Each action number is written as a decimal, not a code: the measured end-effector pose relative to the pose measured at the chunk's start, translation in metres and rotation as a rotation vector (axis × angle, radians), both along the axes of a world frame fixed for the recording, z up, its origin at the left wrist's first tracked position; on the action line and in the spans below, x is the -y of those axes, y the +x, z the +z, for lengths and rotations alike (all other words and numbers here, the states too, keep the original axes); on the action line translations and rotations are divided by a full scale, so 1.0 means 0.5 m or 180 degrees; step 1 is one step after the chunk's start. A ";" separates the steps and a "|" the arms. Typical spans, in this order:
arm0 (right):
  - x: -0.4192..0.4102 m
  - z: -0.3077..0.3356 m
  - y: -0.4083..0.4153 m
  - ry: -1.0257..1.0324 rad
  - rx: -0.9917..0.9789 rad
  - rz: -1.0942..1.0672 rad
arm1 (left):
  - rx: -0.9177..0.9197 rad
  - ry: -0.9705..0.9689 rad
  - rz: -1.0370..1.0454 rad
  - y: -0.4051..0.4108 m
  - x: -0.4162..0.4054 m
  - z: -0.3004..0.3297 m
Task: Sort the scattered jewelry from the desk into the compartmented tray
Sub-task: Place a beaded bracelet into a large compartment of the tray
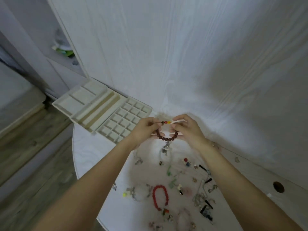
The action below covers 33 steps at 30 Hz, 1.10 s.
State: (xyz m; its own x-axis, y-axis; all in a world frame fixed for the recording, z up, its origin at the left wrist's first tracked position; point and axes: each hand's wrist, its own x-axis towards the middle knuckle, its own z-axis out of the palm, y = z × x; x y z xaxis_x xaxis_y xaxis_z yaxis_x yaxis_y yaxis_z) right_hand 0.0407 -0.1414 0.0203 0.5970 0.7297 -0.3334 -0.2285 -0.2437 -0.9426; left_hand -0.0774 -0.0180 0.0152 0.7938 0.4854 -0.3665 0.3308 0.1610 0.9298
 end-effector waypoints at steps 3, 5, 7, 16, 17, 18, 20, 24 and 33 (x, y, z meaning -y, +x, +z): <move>-0.057 0.009 -0.037 -0.0122 -0.0080 0.0283 | -0.0013 0.0135 0.0357 -0.035 -0.050 0.021; -0.105 0.009 -0.065 -0.0105 0.0022 0.0374 | 0.0010 0.0209 0.0506 -0.058 -0.091 0.027; -0.161 0.007 -0.094 -0.0058 0.0158 0.0464 | 0.0051 0.0307 0.0563 -0.082 -0.143 0.031; -0.465 -0.031 -0.229 -0.0318 0.0341 0.0406 | -0.0317 0.0685 0.0425 -0.189 -0.449 -0.005; -0.500 -0.035 -0.245 -0.0356 0.0394 0.0397 | -0.0396 0.0776 0.0412 -0.203 -0.484 -0.014; -0.531 -0.037 -0.257 -0.0360 0.0415 0.0393 | -0.0439 0.0759 0.0445 -0.215 -0.515 -0.026; -0.594 -0.047 -0.279 -0.0329 0.0349 0.0395 | -0.0715 0.0948 0.0472 -0.242 -0.583 -0.058; -0.663 -0.077 -0.302 -0.0471 0.0383 0.0321 | -0.1682 0.1705 0.0500 -0.294 -0.670 -0.099; -0.731 -0.098 -0.338 -0.0437 0.0471 0.0492 | -0.1904 0.1860 0.0049 -0.339 -0.747 -0.147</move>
